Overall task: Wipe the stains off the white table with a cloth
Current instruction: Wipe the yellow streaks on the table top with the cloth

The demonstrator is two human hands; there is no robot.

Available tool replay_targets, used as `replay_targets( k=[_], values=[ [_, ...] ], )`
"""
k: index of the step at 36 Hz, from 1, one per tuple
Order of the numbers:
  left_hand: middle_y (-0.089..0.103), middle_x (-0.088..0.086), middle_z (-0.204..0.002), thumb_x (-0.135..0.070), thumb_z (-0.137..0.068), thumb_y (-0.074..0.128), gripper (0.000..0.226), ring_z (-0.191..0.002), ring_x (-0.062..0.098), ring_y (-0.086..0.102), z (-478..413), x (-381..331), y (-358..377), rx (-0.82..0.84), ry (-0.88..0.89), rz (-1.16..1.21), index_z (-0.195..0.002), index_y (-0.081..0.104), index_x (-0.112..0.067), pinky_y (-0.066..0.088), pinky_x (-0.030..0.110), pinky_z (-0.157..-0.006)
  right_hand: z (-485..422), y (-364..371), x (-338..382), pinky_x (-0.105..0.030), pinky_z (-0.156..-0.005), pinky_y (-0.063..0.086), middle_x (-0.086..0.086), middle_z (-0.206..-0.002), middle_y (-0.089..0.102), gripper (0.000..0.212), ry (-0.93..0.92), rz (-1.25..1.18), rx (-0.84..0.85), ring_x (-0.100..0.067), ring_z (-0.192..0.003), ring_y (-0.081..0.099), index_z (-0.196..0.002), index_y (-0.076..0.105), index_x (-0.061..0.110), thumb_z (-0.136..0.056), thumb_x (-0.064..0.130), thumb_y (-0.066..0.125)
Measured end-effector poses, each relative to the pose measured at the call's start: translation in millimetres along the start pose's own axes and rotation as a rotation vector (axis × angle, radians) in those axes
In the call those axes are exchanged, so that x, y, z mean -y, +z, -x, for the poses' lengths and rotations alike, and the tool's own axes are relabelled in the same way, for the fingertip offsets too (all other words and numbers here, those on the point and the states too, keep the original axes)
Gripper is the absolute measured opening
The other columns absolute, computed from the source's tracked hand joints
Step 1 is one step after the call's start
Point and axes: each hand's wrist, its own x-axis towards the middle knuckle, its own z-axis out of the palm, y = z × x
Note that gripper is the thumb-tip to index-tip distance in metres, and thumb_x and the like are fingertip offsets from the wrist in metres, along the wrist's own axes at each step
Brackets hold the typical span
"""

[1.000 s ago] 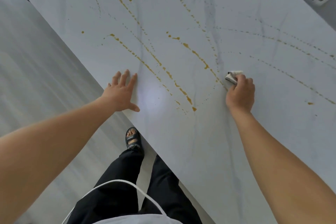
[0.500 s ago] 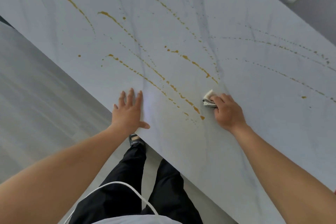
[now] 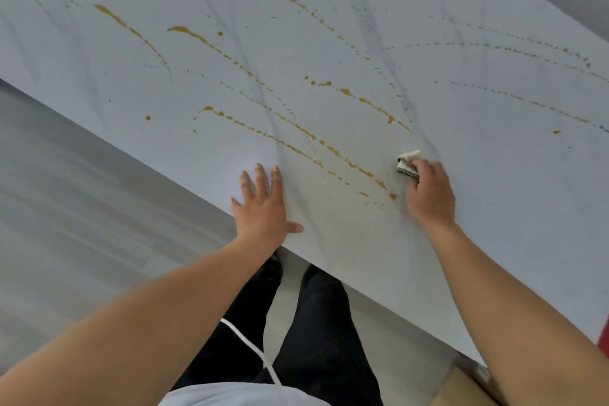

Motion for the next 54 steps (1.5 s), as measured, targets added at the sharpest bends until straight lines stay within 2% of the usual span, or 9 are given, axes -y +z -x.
replay_targets(
  k=[2, 9, 16, 23, 30, 38, 43, 50, 54],
  values=[
    [-0.028, 0.01, -0.166, -0.07, -0.079, 0.072, 0.134, -0.154, 0.042, -0.02, 0, 0, 1, -0.003, -0.001, 0.001, -0.158, -0.026, -0.023, 0.017, 0.064, -0.121, 5, 4, 7, -0.048, -0.072, 0.052, -0.018, -0.112, 0.055, 0.037, 0.066, 0.01, -0.046, -0.041, -0.104, 0.053, -0.123, 0.059, 0.008, -0.086, 0.004, 0.055],
    [-0.028, 0.01, -0.166, -0.072, -0.079, 0.07, 0.134, -0.154, 0.042, -0.02, -1, 2, 3, -0.015, 0.003, -0.001, -0.158, -0.026, -0.022, 0.018, 0.064, -0.122, 38, 15, -4, -0.04, -0.046, 0.05, -0.011, -0.095, 0.056, 0.034, -0.527, 0.205, 0.044, -0.035, -0.08, 0.055, -0.11, 0.062, 0.007, -0.076, 0.006, 0.054],
    [-0.025, 0.009, -0.167, -0.073, -0.076, 0.072, 0.135, -0.154, 0.041, -0.019, -1, 1, 3, -0.026, -0.005, -0.004, -0.159, -0.023, -0.024, 0.018, 0.064, -0.121, 33, 10, 6, -0.046, -0.062, 0.052, -0.017, -0.108, 0.055, 0.034, -0.104, 0.068, 0.006, -0.039, -0.097, 0.053, -0.116, 0.057, 0.006, -0.083, 0.002, 0.057],
    [-0.027, 0.007, -0.167, -0.074, -0.076, 0.071, 0.136, -0.154, 0.039, -0.02, 3, -2, 3, -0.036, -0.019, 0.012, -0.159, -0.024, -0.024, 0.015, 0.064, -0.123, 65, 18, 3, -0.037, -0.05, 0.048, -0.01, -0.096, 0.057, 0.037, -0.687, 0.125, 0.139, -0.034, -0.08, 0.056, -0.11, 0.06, 0.014, -0.078, 0.013, 0.041],
    [-0.028, 0.005, -0.167, -0.072, -0.074, 0.074, 0.137, -0.154, 0.037, -0.02, 6, -6, 1, -0.028, -0.05, 0.02, -0.16, -0.022, -0.026, 0.013, 0.065, -0.123, 46, 19, -3, -0.041, -0.056, 0.049, -0.014, -0.101, 0.056, 0.035, -0.253, -0.035, 0.022, -0.037, -0.092, 0.054, -0.113, 0.062, 0.009, -0.079, 0.001, 0.061],
    [-0.027, 0.002, -0.168, -0.069, -0.073, 0.077, 0.137, -0.155, 0.034, -0.021, 7, -7, 5, -0.046, -0.066, 0.053, -0.16, -0.021, -0.029, 0.012, 0.065, -0.123, 90, 27, -2, -0.035, -0.053, 0.046, -0.009, -0.094, 0.059, 0.032, -0.83, 0.046, 0.225, -0.031, -0.079, 0.055, -0.108, 0.066, 0.014, -0.078, 0.004, 0.061],
    [-0.027, 0.002, -0.168, -0.07, -0.072, 0.077, 0.137, -0.155, 0.033, -0.021, 8, -8, 7, -0.044, -0.065, 0.056, -0.16, -0.021, -0.03, 0.012, 0.065, -0.123, 89, 25, 6, -0.035, -0.052, 0.045, -0.011, -0.095, 0.057, 0.036, -0.331, -0.046, 0.091, -0.034, -0.083, 0.055, -0.108, 0.065, 0.009, -0.074, -0.001, 0.064],
    [-0.03, 0.002, -0.167, -0.07, -0.073, 0.077, 0.139, -0.154, 0.035, -0.023, 6, -8, 7, -0.017, -0.078, 0.049, -0.159, -0.023, -0.029, 0.011, 0.066, -0.123, 115, 33, 6, -0.034, -0.053, 0.047, -0.008, -0.094, 0.058, 0.035, -0.837, 0.006, 0.265, -0.029, -0.078, 0.053, -0.11, 0.065, 0.014, -0.077, 0.003, 0.062],
    [-0.031, 0.003, -0.166, -0.069, -0.074, 0.077, 0.138, -0.154, 0.034, -0.025, 6, -9, 6, -0.002, -0.08, 0.052, -0.159, -0.024, -0.029, 0.009, 0.066, -0.123, 104, 32, 6, -0.032, -0.05, 0.044, -0.009, -0.094, 0.057, 0.034, -0.45, -0.085, 0.119, -0.031, -0.081, 0.054, -0.11, 0.065, 0.012, -0.077, 0.004, 0.064]
  ],
)
